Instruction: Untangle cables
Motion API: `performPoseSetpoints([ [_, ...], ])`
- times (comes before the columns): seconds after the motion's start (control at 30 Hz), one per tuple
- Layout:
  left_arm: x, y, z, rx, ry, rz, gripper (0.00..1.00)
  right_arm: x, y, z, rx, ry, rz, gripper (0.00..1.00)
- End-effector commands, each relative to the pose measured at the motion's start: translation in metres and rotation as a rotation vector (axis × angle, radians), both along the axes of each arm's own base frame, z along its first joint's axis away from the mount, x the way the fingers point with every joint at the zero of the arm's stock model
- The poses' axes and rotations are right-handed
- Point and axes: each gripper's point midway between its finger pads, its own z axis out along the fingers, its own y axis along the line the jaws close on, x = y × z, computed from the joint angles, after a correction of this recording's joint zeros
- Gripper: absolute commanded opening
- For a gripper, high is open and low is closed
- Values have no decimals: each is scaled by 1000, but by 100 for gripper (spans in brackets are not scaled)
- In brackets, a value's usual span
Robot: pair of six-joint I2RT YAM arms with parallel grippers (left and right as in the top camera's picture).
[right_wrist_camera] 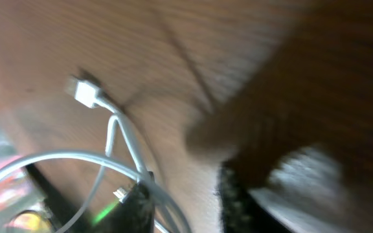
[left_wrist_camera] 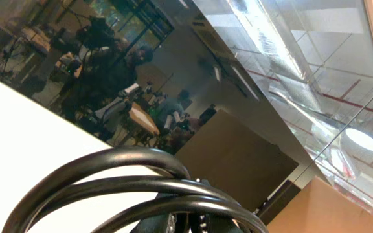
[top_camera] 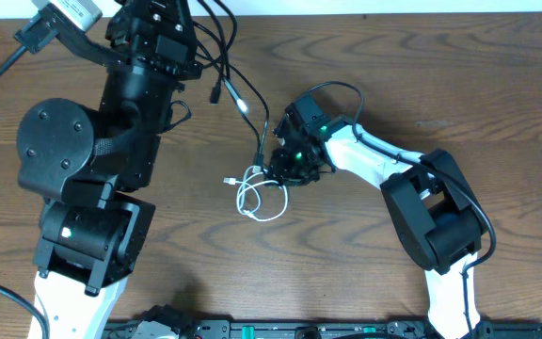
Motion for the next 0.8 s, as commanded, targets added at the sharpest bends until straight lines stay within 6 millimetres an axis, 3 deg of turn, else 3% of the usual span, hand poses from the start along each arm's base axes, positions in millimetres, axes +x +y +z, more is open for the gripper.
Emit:
performPoseSetpoints([
  [0.0, -10, 10, 14, -32, -37, 27, 7, 17, -50, -31, -270, -76, -74, 6],
  [0.07, -11, 20, 16, -51, -40, 76, 7, 30, -108, -31, -478, -87, -156, 1],
  [0.1, -12, 21, 17, -48, -43, 83, 7, 32, -118, -30, -509, -90, -169, 1],
  [0.13, -14, 22, 19, -36, -50, 88, 7, 39, -144, -25, -588, -103, -207, 1],
  [0.3, -16, 28, 10, 3, -17, 116, 7, 70, -260, 14, -801, -154, -402, 1],
  [0.33, -14, 31, 6, 10, 1, 127, 8, 76, -287, 23, -802, -157, -460, 1],
  [0.37, -9, 36, -4, 28, 42, 144, 7, 82, -331, 35, -773, -138, -585, 1],
  [0.47, -3, 34, -29, 67, 139, 145, 8, 93, -373, 52, -579, -119, -680, 1],
  [0.6, 8, -3, -96, 176, 371, -23, 7, 123, -397, 108, -311, -227, -700, 1],
  [0.63, 11, -20, -122, 215, 459, -90, 7, 133, -408, 129, -282, -274, -728, 1],
  [0.7, 16, -41, -156, 262, 566, -159, 7, 148, -425, 164, -259, -348, -784, 1],
  [0.77, 21, -62, -189, 309, 665, -209, 7, 165, -451, 218, -275, -471, -873, 1],
])
